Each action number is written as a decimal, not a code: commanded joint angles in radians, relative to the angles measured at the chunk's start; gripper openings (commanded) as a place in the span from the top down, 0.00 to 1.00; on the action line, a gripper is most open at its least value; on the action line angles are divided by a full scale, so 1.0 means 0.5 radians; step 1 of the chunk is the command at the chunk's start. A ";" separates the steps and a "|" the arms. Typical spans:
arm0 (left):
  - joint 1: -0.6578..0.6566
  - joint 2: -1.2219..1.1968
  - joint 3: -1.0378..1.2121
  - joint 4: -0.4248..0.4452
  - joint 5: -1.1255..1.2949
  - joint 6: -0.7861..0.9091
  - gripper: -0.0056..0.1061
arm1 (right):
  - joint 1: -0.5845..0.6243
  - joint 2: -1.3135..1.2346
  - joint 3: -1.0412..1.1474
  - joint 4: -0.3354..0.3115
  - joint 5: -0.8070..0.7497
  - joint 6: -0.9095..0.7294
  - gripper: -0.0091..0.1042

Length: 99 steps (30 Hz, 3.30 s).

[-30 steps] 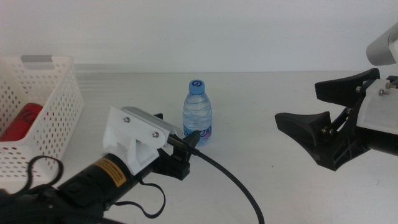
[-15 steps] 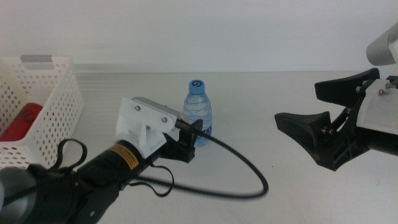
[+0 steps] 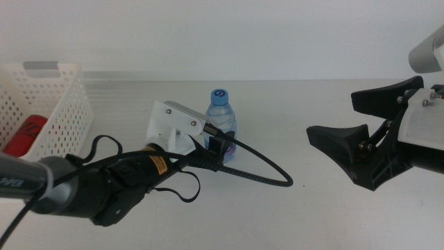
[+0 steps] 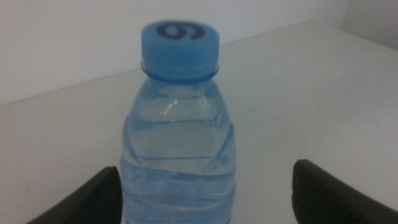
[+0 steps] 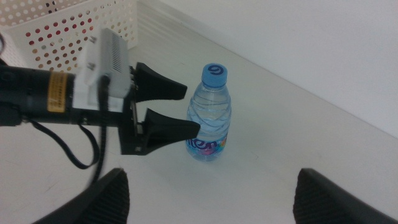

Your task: Use arms to grab the bottles and put them into the dustbin to the left of the table.

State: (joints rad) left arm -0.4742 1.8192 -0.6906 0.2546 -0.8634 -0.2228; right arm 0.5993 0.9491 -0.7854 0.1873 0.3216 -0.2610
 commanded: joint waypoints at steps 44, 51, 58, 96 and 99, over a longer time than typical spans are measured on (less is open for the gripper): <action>-0.004 -0.074 -0.545 0.125 0.475 -0.227 0.91 | 0.009 -0.031 -0.044 0.002 -0.124 -0.020 0.26; -0.002 -0.406 -0.545 0.145 0.978 -0.234 0.91 | 0.009 -0.031 -0.044 0.002 -0.124 -0.020 0.26; -0.002 -0.694 -0.545 0.141 1.440 -0.234 0.91 | 0.009 -0.031 -0.044 0.002 -0.124 -0.020 0.26; 0.804 -0.918 -1.360 -0.595 3.120 0.536 0.91 | 0.009 -0.031 -0.044 0.002 -0.124 -0.020 0.26; 0.914 -0.845 -1.440 -0.614 3.189 0.593 0.91 | 0.009 -0.031 -0.044 0.002 -0.124 -0.020 0.26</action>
State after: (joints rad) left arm -0.0448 1.4180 -1.3476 -0.0327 0.7923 0.0502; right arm 0.5993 0.9491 -0.7854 0.1873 0.3216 -0.2610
